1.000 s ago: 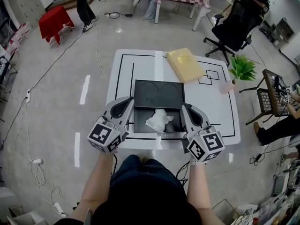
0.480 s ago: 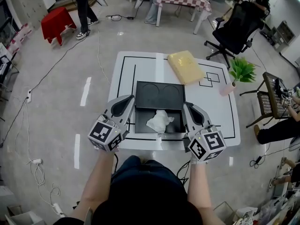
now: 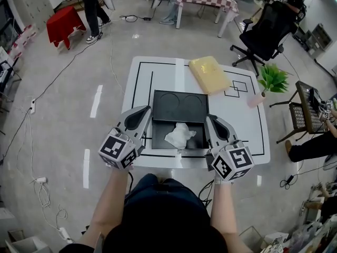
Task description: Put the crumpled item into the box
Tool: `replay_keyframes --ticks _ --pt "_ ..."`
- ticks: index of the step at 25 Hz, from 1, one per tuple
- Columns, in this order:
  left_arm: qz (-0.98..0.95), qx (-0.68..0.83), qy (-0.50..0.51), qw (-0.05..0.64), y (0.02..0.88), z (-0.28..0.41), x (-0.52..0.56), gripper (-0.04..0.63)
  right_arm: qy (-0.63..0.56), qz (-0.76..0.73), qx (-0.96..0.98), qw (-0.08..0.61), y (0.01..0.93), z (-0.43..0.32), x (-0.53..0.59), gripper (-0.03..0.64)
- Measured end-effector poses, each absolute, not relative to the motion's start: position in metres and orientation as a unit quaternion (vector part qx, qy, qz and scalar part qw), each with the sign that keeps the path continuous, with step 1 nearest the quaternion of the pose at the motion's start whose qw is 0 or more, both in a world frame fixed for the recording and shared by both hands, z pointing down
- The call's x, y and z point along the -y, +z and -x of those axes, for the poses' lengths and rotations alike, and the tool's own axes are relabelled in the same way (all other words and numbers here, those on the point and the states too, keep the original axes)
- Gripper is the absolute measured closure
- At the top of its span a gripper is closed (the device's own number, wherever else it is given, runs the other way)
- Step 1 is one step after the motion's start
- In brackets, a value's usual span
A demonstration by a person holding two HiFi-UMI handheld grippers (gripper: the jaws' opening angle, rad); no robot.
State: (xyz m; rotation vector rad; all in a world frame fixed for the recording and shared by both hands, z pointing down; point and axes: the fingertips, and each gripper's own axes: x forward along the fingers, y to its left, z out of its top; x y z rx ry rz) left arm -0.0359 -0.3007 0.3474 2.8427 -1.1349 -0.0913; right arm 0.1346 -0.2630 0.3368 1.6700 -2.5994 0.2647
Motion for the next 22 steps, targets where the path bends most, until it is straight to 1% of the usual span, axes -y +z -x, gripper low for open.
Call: replay_keyframes --ticks 22 --pt "-0.928 0.369 -0.028 0.046 0.3535 0.0341 0.3043 0.592 0.09 -0.535 0.84 0.027 0.3422 -0.1336 0.2655 0.612"
